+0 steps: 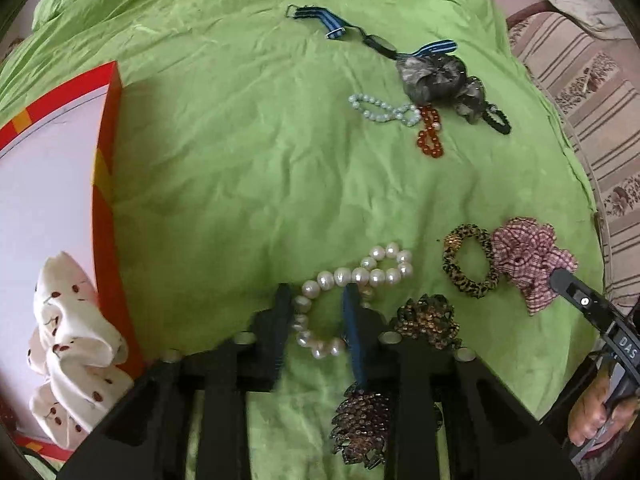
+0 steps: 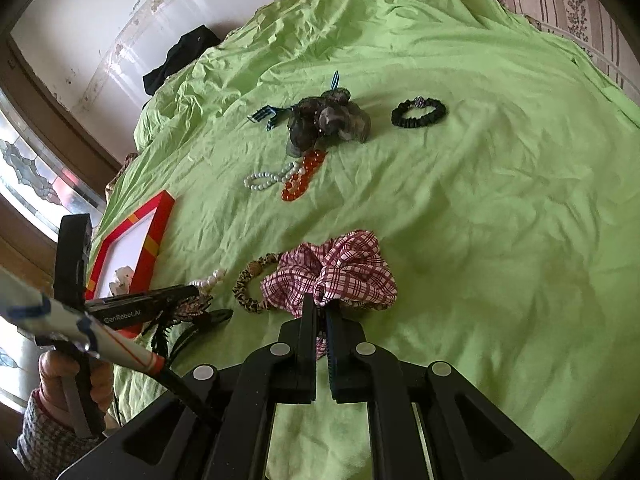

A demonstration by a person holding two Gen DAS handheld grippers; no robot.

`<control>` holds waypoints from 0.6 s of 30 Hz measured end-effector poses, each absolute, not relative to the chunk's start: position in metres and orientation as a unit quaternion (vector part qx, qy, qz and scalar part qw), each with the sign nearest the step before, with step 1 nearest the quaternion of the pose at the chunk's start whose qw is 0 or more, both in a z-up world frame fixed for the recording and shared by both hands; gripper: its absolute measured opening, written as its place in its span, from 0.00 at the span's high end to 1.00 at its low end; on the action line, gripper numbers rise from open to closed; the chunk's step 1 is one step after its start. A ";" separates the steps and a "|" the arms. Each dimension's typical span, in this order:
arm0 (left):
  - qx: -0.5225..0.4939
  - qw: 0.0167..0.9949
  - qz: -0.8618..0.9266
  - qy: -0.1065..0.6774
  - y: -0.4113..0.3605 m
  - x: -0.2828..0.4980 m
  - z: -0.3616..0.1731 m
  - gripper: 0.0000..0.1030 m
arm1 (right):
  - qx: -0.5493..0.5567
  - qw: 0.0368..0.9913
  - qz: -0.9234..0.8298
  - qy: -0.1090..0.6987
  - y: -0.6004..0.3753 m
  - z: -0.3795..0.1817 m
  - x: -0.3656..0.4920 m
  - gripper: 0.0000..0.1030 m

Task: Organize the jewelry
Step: 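Carry the pearl bracelet and plaid scrunchie into the box and release them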

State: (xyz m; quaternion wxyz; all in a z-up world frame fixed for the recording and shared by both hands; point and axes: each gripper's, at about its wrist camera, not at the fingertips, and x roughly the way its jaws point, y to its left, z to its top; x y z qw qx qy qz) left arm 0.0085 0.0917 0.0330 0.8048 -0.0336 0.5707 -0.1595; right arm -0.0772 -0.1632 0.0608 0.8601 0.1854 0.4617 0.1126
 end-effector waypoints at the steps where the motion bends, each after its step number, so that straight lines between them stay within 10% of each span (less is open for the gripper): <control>1: -0.040 0.806 -0.158 0.568 0.093 0.008 0.034 0.91 | 0.185 0.860 0.112 0.462 -0.163 0.061 -0.077 0.95; 18: -0.116 0.891 -0.130 0.420 0.171 -0.045 0.153 0.91 | 0.128 0.891 0.154 0.407 -0.107 0.136 -0.088 0.95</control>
